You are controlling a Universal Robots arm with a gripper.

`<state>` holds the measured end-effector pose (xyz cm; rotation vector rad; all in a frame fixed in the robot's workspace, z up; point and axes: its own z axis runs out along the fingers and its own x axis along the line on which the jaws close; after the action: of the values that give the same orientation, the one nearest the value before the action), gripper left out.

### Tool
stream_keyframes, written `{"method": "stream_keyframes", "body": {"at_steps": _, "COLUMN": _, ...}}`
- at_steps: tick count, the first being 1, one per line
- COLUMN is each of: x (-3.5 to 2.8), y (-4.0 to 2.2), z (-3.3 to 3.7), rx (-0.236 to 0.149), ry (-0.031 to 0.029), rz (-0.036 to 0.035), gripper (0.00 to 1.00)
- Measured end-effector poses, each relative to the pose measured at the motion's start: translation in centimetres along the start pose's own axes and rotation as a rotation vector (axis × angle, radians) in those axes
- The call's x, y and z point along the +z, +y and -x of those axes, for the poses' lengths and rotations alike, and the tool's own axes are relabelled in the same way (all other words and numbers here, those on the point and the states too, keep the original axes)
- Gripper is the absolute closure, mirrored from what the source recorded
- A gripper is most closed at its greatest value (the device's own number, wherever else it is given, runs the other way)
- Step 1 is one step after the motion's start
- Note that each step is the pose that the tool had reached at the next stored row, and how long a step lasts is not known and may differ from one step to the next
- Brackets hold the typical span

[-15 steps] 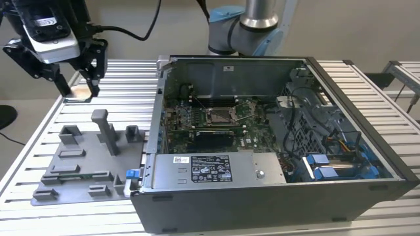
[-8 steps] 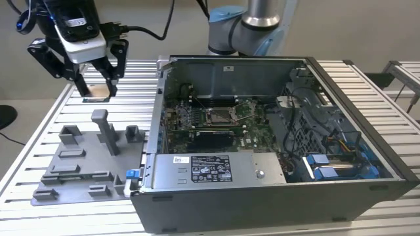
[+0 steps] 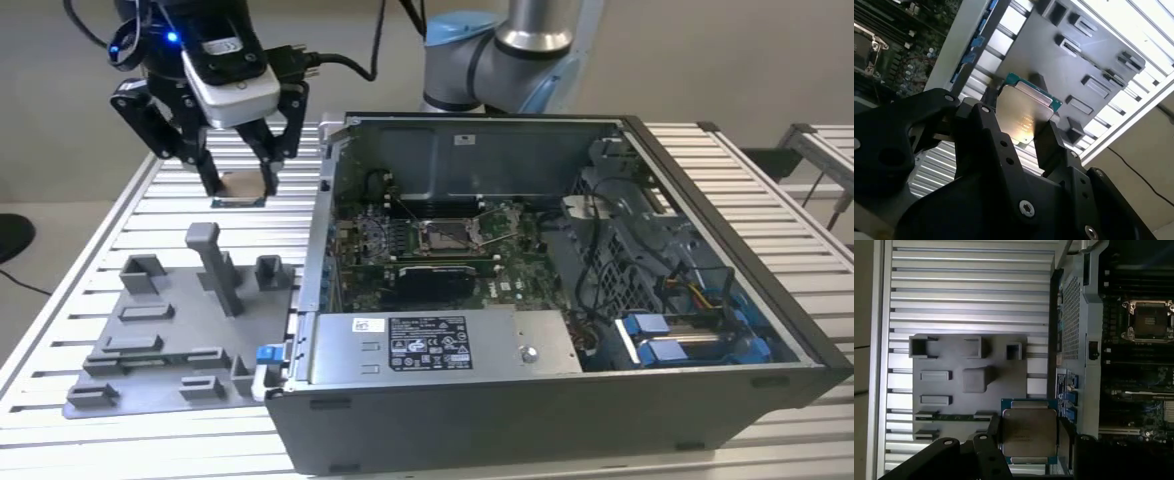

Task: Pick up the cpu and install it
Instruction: 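Place the cpu into insertion slot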

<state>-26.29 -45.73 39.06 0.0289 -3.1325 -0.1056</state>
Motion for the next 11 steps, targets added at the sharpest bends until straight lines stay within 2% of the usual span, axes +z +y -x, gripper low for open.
{"method": "stream_keyframes", "body": {"at_steps": 11, "x": -0.03, "y": -0.05, "z": 5.0, "rx": 0.0, "ry": -0.0001, "rz": 0.0001, "gripper": 1.0}}
